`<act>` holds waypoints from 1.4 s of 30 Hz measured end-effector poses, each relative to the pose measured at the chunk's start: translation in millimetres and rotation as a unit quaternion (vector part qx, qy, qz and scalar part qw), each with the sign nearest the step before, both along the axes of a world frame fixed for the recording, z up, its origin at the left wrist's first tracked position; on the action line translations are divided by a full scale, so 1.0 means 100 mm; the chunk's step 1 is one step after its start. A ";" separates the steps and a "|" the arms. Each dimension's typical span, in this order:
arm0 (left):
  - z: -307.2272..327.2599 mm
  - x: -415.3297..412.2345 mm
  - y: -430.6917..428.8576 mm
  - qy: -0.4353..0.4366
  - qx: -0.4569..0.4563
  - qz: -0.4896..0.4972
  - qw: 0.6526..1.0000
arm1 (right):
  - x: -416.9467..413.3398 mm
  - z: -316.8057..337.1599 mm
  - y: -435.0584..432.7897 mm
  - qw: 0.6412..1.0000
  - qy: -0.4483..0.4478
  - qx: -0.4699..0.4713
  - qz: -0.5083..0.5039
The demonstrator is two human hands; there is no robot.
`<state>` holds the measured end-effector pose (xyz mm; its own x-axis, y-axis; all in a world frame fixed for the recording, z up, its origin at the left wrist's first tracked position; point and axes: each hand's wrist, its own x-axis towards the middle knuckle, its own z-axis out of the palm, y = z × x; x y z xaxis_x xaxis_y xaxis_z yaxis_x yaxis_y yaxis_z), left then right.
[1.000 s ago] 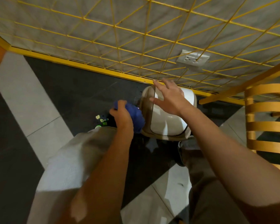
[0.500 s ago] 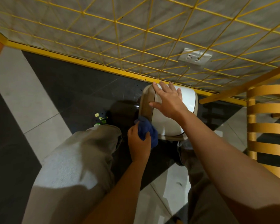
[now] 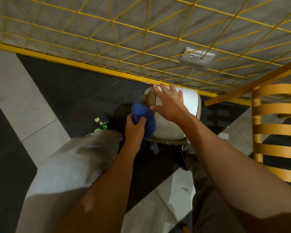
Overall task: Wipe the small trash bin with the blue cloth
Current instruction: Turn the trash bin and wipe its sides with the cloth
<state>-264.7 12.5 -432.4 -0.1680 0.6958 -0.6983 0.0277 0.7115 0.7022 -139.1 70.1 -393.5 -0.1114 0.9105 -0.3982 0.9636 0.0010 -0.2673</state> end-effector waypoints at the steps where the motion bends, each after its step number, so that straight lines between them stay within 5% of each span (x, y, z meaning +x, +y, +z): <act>1: -0.01 -0.01 -0.08 0.014 0.014 -0.003 1.000 | 0.00 0.00 0.00 1.000 0.001 0.001 0.001; 15: -0.20 -0.07 0.22 0.169 0.069 -0.038 0.982 | 0.01 0.02 -0.02 0.997 0.063 0.019 -0.041; 24: -0.23 -0.18 -0.12 0.061 -0.041 -0.008 0.997 | 0.01 0.00 -0.02 0.998 0.053 0.019 -0.035; 29: -0.25 -0.04 -0.36 0.075 -0.048 0.050 0.995 | 0.00 0.02 -0.03 0.998 0.047 0.015 -0.032; 42: -0.29 -0.22 0.40 0.148 0.075 -0.180 0.970 | 0.01 0.00 0.00 1.000 0.022 0.005 -0.008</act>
